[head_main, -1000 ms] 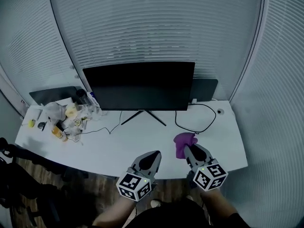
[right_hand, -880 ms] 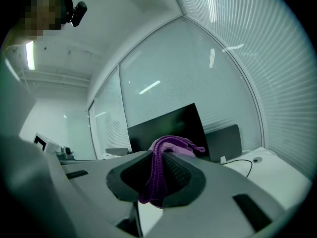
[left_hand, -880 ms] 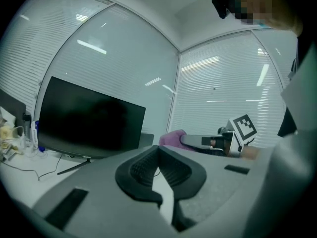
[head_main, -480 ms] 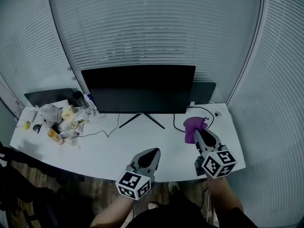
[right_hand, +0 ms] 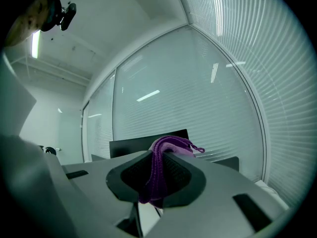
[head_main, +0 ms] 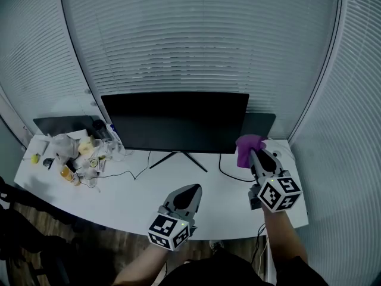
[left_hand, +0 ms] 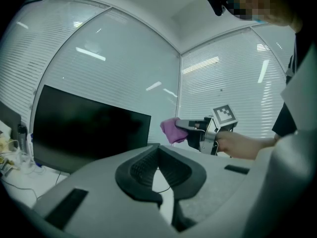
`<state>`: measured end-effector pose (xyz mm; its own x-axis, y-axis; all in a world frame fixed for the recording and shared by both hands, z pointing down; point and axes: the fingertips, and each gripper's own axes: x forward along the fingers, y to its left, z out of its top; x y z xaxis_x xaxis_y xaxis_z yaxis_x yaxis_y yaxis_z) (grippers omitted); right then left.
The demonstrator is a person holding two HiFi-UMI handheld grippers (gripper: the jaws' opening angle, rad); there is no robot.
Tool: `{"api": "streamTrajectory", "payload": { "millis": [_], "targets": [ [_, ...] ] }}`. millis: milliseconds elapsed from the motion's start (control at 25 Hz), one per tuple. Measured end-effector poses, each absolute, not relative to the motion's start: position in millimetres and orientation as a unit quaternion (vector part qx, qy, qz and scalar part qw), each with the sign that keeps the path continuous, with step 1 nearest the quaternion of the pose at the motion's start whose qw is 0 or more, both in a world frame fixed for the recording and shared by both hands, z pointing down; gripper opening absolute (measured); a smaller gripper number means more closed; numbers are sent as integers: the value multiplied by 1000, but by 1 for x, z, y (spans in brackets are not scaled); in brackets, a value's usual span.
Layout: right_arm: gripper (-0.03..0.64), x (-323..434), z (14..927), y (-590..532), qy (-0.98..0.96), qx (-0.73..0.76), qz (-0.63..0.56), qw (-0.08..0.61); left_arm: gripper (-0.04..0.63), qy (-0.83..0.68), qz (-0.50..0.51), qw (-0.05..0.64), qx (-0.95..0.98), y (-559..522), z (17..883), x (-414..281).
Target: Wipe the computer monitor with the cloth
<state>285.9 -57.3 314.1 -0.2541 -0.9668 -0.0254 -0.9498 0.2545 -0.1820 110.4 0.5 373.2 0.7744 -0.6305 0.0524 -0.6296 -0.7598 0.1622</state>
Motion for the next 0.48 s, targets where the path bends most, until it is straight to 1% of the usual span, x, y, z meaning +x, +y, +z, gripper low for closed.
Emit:
{"api": "streamTrajectory", "payload": {
  "millis": [160, 480],
  "targets": [
    [75, 313, 295, -89, 789, -608, -56, 67, 5, -336, -7, 85, 938, -22, 362, 137],
    [75, 366, 268, -163, 787, -611, -28, 82, 5, -345, -4, 81, 935, -65, 366, 176]
  ]
}}
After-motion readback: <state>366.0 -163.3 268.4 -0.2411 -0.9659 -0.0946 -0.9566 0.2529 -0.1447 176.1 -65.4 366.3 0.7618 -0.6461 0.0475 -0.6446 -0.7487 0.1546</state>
